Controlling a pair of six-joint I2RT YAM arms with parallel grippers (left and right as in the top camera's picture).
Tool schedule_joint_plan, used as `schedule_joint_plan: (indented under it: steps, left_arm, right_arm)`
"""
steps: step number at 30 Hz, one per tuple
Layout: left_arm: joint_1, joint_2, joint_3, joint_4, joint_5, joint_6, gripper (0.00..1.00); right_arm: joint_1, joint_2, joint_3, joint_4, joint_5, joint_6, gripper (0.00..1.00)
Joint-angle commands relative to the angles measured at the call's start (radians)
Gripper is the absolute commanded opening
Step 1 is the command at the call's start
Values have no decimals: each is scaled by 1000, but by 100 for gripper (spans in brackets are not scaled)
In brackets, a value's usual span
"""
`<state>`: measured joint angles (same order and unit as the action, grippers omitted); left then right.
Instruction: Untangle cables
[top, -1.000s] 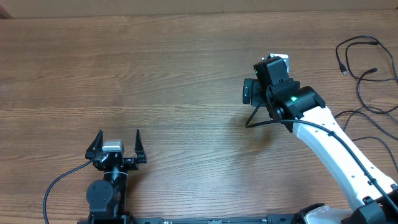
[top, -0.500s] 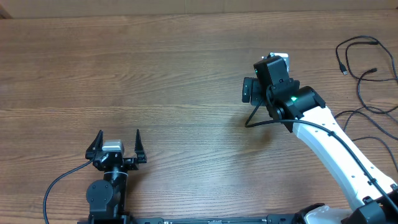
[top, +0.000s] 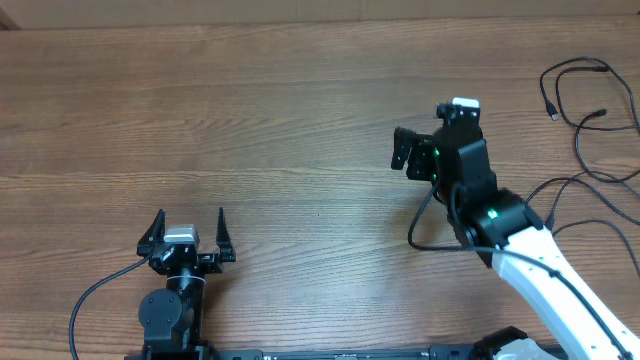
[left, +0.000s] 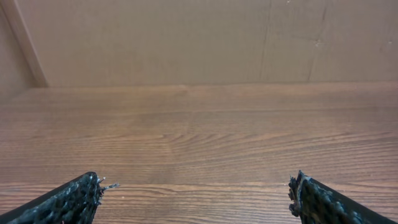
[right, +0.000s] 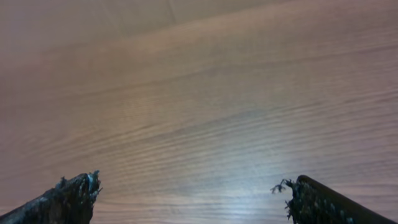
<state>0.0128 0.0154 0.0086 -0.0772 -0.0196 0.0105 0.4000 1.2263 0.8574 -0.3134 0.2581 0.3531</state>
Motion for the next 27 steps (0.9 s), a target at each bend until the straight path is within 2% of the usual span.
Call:
schedule_joint_plan:
  steps: [1, 5, 13, 16, 27]
  left_arm:
    - [-7, -11, -4, 2, -10, 20, 100]
    - [-7, -11, -4, 2, -10, 20, 100]
    - [-7, -11, -4, 2, -10, 20, 100]
    - [-7, -11, -4, 2, -10, 20, 100]
    - [-7, -11, -4, 2, -10, 20, 99]
  right_arm:
    - [3, -86, -80, 65, 0, 18, 100]
    - [-24, -205, -200, 109, -2, 26, 100]
    - [-137, -433, -439, 181, -2, 199, 100]
    - [-162, -518, -522, 232, -10, 201, 100]
    - [-262, -793, -710, 234, -9, 200, 100]
